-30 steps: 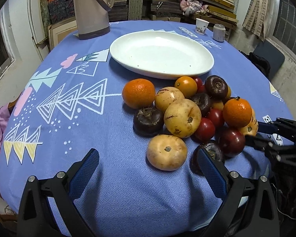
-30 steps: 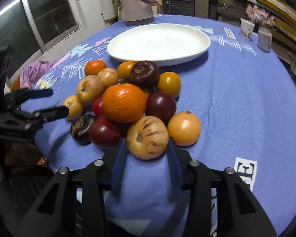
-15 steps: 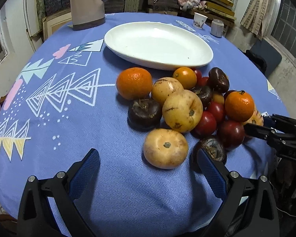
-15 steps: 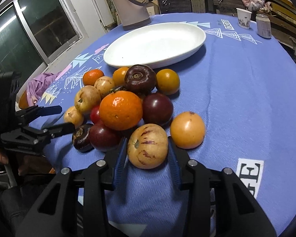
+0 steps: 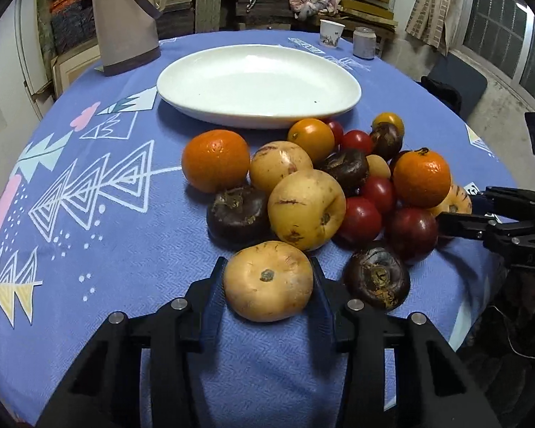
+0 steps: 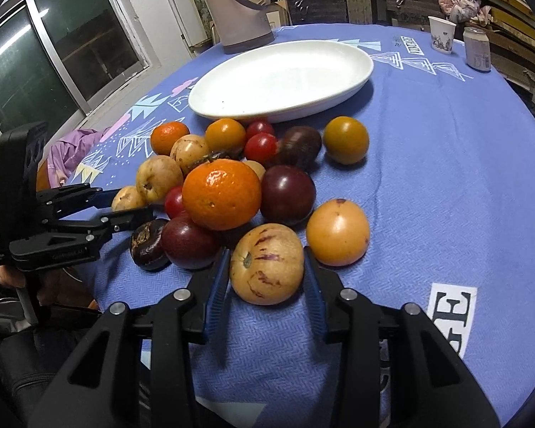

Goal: Organize fruits
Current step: 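Grasp the striped pepino with the right tool while the left tool grasps a pale yellow fruit, then carry both fruits onto the white plate and open both tools, then grasp the yellow-orange fruit with the right tool while the left tool grasps a pale potato-like fruit, then place both held fruits on the white plate and open both tools, then grasp a tangerine with the right tool while the left tool grasps another tangerine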

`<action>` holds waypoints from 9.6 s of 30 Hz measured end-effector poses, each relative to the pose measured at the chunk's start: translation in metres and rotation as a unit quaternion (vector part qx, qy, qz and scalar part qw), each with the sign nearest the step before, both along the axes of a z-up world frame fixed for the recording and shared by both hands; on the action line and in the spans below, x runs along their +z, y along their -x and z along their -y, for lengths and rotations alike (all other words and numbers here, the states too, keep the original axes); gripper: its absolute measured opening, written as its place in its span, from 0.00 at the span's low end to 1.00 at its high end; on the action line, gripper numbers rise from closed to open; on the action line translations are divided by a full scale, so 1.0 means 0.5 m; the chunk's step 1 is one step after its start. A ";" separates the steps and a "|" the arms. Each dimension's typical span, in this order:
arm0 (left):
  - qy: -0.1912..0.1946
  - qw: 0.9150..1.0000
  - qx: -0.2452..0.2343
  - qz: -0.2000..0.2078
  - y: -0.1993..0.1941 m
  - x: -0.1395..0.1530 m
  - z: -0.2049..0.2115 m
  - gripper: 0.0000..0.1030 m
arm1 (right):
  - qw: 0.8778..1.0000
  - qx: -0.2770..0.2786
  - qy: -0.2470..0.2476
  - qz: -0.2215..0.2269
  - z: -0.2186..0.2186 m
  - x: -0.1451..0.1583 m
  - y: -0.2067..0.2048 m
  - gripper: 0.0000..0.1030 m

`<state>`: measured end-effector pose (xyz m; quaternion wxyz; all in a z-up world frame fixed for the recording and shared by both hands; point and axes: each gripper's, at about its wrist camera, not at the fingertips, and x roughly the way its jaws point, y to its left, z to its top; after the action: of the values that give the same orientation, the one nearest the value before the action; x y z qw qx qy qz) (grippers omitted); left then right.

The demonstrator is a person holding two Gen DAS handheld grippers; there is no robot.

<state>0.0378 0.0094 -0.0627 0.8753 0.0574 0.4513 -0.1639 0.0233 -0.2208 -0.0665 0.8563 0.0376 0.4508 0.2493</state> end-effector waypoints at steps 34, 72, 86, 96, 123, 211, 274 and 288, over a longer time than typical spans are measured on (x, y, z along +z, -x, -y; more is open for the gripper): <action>-0.044 0.999 0.019 0.022 -0.420 0.100 0.054 0.44 | 0.994 0.039 0.090 0.039 -0.090 0.104 -0.424 0.38; -0.016 0.996 0.061 0.065 -0.137 0.114 -0.034 0.96 | 0.993 -0.021 0.049 0.106 0.071 0.105 -0.045 0.91; -0.009 0.995 0.092 0.034 -0.037 0.080 -0.077 0.96 | 0.990 0.007 0.116 0.078 0.024 0.009 0.003 0.56; -0.023 0.997 0.073 0.015 -0.034 0.047 -0.063 0.96 | 0.994 -0.008 0.098 0.055 0.020 -0.012 -0.034 0.37; 0.032 0.999 0.039 -0.016 -0.047 0.042 0.036 0.64 | 0.995 -0.009 0.080 0.054 0.030 -0.024 -0.029 0.37; 0.026 0.995 0.081 0.058 -0.316 0.138 -0.018 0.66 | 0.995 -0.031 0.047 0.078 -0.009 0.096 -0.327 0.56; 0.092 0.991 0.085 -0.057 -0.184 0.024 -0.062 0.54 | 0.995 0.037 -0.012 0.090 -0.026 0.071 -0.018 0.44; 0.046 0.995 0.080 -0.036 -0.183 0.014 -0.042 0.46 | 0.995 0.031 -0.008 0.093 -0.025 0.075 -0.011 0.44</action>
<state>0.1295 0.0302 -0.0558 0.8704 -0.0252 0.4778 -0.1158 0.0289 -0.2082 -0.0292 0.8860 0.0072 0.3677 0.2823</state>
